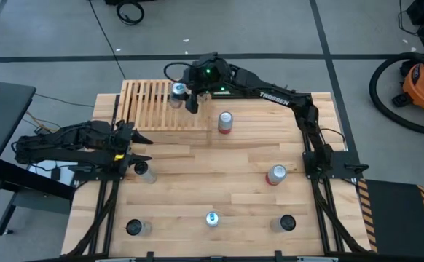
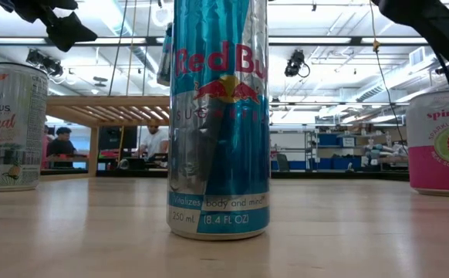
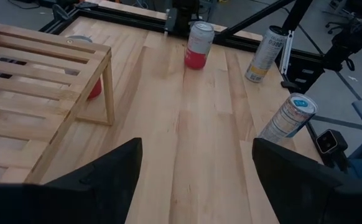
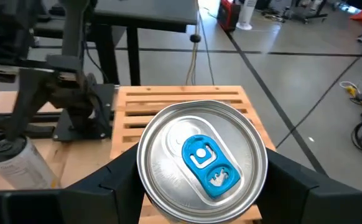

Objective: Place canned beverage on shelf
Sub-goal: Put the top blue soda can on the shelf

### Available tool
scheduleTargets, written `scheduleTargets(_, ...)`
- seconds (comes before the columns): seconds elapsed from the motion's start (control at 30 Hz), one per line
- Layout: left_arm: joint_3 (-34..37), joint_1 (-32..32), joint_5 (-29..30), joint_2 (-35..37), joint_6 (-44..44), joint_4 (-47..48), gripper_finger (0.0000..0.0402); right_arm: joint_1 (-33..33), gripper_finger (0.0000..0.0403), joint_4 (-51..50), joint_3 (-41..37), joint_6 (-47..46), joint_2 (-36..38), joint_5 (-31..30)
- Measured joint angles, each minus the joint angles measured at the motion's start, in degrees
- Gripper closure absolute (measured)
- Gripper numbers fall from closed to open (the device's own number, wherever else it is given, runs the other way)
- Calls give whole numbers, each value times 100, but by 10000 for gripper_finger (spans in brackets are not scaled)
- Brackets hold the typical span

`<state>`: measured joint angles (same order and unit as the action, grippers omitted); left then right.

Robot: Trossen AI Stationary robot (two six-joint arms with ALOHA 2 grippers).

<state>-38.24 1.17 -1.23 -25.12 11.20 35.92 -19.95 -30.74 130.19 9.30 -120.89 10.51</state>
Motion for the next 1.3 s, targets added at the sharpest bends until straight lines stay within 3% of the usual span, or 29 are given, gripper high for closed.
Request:
scheduleTargets(0.2, 0, 0, -1, 0, 0, -4, 88, -174, 159, -95, -114, -190, 16, 353)
scheduleTargets(1.3, 0, 0, -2, 0, 16, -9, 88, -161, 151, -228, -185, 165, 47, 203)
